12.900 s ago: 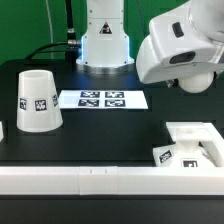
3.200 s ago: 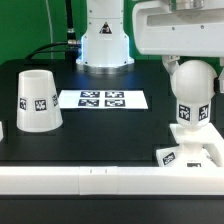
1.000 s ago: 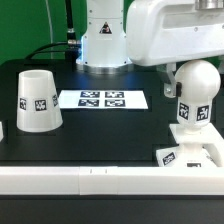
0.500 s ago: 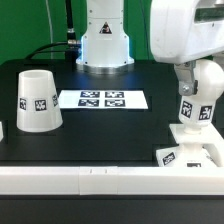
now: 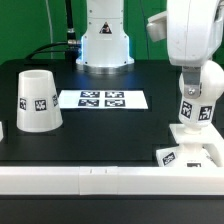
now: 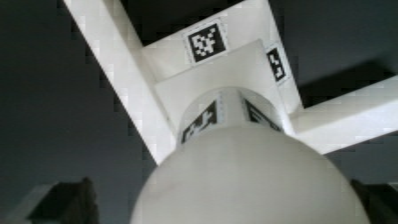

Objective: Assemble lamp

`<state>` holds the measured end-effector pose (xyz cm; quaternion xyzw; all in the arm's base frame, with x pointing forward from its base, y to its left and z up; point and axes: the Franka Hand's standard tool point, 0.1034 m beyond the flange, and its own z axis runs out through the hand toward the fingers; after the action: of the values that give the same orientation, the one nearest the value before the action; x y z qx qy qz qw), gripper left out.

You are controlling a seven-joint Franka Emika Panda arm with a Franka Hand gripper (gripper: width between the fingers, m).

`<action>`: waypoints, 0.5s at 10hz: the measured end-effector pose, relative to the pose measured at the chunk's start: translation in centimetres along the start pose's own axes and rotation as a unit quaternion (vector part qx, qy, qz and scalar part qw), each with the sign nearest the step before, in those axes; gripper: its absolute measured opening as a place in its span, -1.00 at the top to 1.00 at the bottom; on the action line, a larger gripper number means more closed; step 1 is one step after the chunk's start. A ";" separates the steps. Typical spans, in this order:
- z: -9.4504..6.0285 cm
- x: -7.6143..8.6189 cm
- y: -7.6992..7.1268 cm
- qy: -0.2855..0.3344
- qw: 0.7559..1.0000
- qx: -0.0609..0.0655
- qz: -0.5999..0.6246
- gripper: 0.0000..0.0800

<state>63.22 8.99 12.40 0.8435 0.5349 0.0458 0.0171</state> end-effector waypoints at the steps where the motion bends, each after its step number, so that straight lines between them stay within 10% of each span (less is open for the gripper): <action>1: 0.0 -0.1 0.0 0.000 1.000 0.000 0.001 -0.44; 5: 0.0 -0.1 0.0 0.000 1.000 0.000 0.011 -0.44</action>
Offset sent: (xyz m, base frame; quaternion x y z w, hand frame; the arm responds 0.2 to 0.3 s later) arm 0.0000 0.0000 0.0000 0.0000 0.0000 0.0650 0.9979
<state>63.22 8.88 12.39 0.8495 0.5254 0.0460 0.0161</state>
